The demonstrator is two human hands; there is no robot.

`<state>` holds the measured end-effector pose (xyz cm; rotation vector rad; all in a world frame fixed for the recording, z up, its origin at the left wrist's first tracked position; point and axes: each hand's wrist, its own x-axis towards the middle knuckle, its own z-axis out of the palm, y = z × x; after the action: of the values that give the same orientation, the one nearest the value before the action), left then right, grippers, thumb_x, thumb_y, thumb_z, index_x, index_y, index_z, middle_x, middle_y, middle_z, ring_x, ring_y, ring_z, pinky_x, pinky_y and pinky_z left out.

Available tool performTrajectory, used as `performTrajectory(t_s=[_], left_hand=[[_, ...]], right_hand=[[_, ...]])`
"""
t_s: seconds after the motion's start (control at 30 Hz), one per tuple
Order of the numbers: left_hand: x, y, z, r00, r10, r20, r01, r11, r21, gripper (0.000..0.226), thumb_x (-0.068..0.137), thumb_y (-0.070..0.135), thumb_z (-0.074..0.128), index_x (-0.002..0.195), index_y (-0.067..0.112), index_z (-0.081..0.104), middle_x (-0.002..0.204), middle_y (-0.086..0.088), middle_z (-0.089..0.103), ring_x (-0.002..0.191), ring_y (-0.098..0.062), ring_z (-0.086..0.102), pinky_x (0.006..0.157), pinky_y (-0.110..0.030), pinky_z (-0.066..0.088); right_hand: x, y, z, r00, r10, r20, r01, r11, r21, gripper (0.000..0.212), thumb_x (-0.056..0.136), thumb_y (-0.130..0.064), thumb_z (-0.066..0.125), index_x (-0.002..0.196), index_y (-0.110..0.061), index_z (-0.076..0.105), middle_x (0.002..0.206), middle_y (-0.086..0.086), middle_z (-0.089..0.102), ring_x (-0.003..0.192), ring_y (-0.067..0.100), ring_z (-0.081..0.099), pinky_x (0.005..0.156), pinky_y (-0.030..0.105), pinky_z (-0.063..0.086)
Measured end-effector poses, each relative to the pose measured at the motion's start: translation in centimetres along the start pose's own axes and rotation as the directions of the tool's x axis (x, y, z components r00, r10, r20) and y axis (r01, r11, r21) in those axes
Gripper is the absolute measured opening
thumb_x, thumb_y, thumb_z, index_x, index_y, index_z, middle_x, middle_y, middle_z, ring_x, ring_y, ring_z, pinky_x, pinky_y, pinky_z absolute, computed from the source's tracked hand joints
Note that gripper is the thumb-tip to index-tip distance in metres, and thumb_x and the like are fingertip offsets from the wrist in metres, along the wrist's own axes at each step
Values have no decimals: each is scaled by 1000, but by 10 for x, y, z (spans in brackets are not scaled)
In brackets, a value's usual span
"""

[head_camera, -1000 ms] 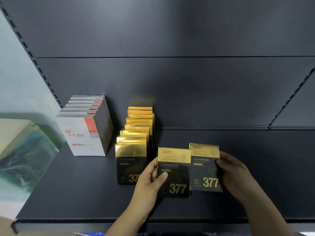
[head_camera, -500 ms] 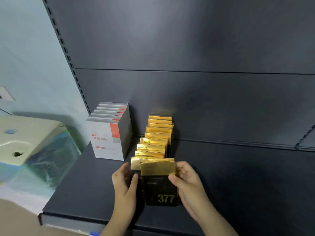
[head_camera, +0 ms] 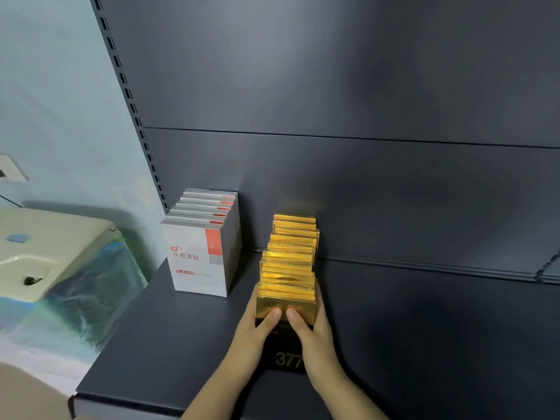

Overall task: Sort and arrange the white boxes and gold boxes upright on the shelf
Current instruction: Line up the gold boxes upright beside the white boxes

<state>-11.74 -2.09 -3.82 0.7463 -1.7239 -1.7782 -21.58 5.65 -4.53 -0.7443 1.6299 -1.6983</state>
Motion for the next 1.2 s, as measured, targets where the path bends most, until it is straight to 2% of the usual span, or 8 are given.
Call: performTrajectory(t_s=[0.27,0.43,0.57,0.73,0.87,0.97,1.07,1.2], left_hand=[[13,1,-8,998,28,51,-31,997,64,88,66,73,63,137,25,42,127,11,63,118,-9,59,97,-22,48],[19,9,-13,991,31,132,-46,993,111,89,66,76,61,138,26,41,128,15,61,120,-6,57,95,-18,46],[21,10,-19,977,31,213,-49,996,80,97,63,79,61,140,27,36,132,15,58,124,-8,54,100,-21,45],[20,7,-22,978,-1,208,16,997,-69,97,69,82,50,148,32,25,144,5,50,134,-17,46,110,-41,36],[24,11,-11,996,-47,73,59,984,-169,92,74,82,41,149,30,26,149,16,39,141,-8,32,110,-22,29],[38,10,-14,993,-96,-63,80,973,-215,56,100,51,21,148,24,29,140,19,28,131,5,21,87,8,25],[61,21,-16,979,-204,-25,183,917,-355,55,100,50,13,150,29,24,141,13,39,141,-11,27,108,-24,25],[92,38,-9,961,-278,3,255,875,-412,52,98,52,23,144,30,37,127,8,56,118,-19,52,97,-38,36]], right_hand=[[12,-2,-1,999,-5,33,5,1000,4,112,55,-65,78,148,-28,30,136,-8,57,123,5,55,91,14,48],[26,-14,-11,994,-74,84,88,980,-178,108,67,-61,75,152,-30,17,145,-4,49,133,13,48,111,41,39],[27,-12,-17,982,-78,172,108,979,-170,111,66,-61,77,152,-30,14,145,-5,48,134,13,46,113,49,35],[28,-9,-26,974,-7,225,3,1000,18,123,47,-78,74,145,-43,7,144,-14,43,127,-3,48,96,15,44],[32,-10,-23,989,61,131,-80,986,145,107,59,-81,61,149,-41,20,143,-8,50,128,12,52,95,30,46],[41,-25,-29,984,165,60,-175,933,314,56,89,-67,33,135,-36,41,125,-13,57,113,8,57,95,25,42],[51,-37,-33,975,220,-12,-194,883,428,59,97,-54,18,147,-26,31,145,-6,45,123,7,49,100,25,32],[75,-45,-31,948,316,27,-293,842,454,61,99,-54,18,150,-22,27,144,-4,44,135,21,41,93,31,29]])
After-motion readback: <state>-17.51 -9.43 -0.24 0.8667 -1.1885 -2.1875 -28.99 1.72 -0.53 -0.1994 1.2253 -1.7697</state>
